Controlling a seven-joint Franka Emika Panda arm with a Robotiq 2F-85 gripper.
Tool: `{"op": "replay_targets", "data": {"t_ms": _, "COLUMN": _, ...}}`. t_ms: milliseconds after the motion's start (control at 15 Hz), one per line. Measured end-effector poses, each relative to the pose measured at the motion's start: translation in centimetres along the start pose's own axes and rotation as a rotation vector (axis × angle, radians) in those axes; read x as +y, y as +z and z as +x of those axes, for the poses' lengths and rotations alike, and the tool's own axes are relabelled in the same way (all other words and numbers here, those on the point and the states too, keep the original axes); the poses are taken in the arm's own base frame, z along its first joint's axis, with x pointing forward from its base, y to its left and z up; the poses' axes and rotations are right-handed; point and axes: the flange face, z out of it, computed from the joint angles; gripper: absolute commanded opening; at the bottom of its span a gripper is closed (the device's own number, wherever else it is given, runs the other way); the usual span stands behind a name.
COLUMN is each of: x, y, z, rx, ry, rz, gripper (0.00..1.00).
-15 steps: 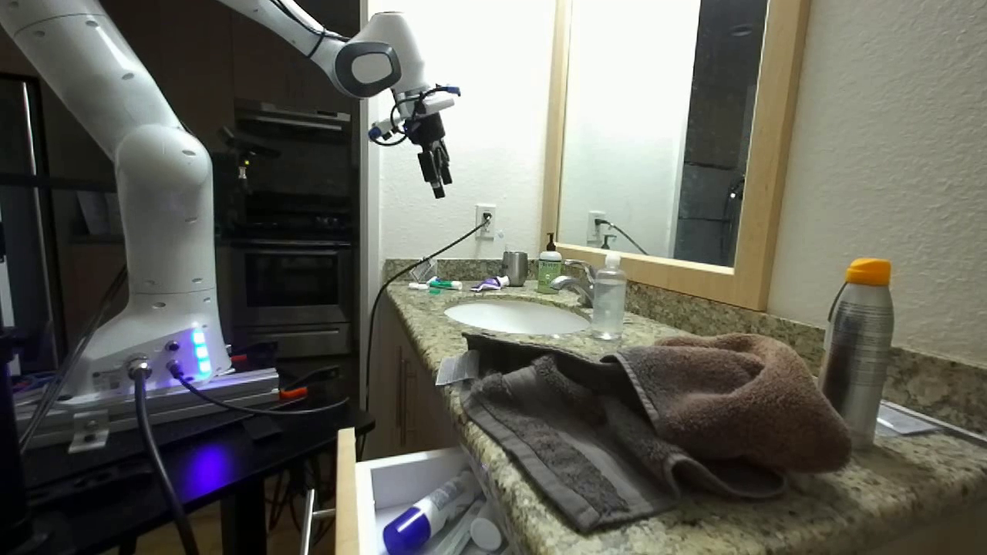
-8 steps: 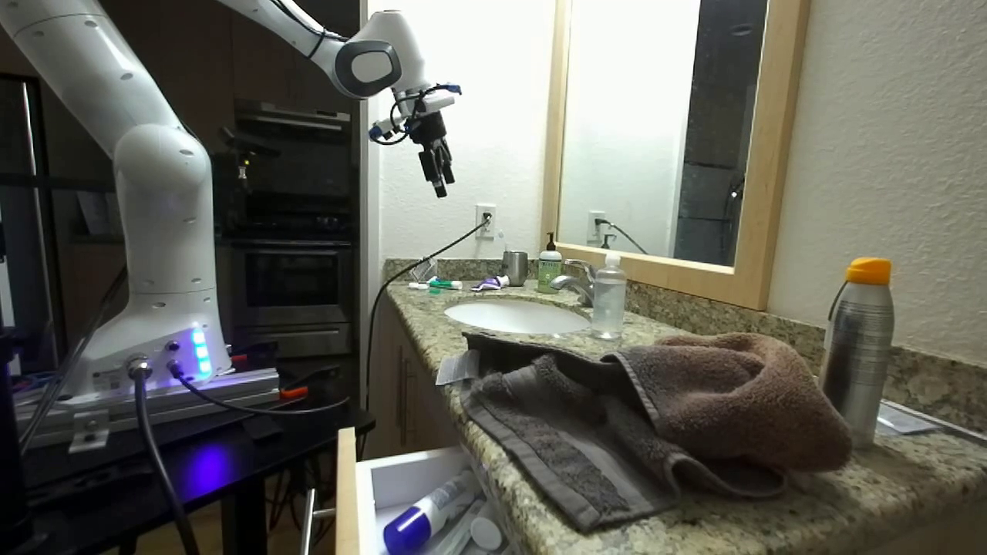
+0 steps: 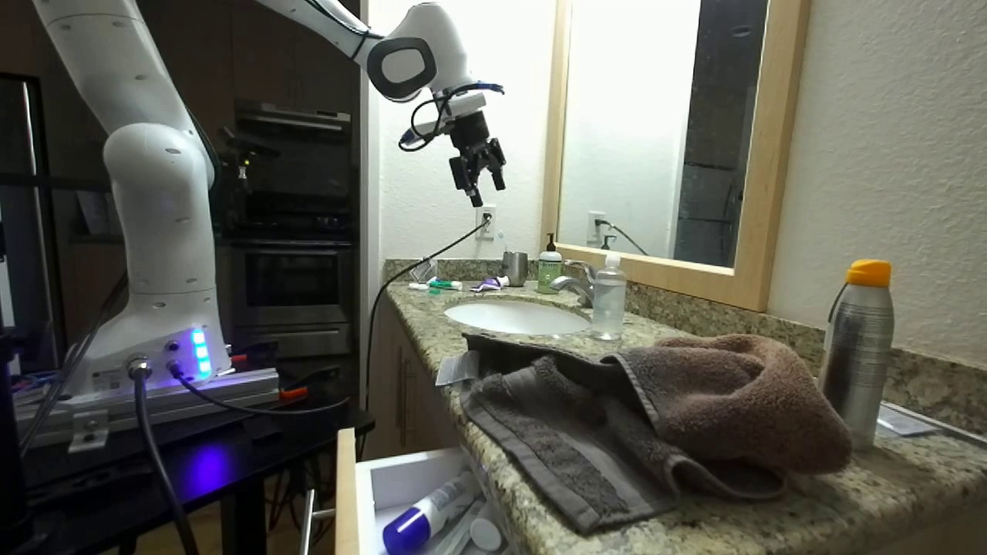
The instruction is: Close the topmost drawer
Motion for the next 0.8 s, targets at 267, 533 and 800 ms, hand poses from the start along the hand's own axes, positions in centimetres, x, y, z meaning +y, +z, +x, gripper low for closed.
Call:
{"op": "replay_targets", "data": {"t_ms": 267, "x": 7.5, "y": 3.6, "z": 7.2, "rx": 0.085, "ry": 0.217, "rz": -0.060, "gripper": 1.00}}
{"op": "replay_targets", "data": {"t_ms": 533, "x": 10.9, "y": 5.1, "z": 8.1, "rx": 0.175, "ry": 0.328, "rz": -0.039, "gripper": 1.00}}
{"op": "replay_targets", "data": {"t_ms": 800, "x": 10.7, "y": 5.0, "z": 8.1, "rx": 0.181, "ry": 0.346, "rz": -0.033, "gripper": 1.00}}
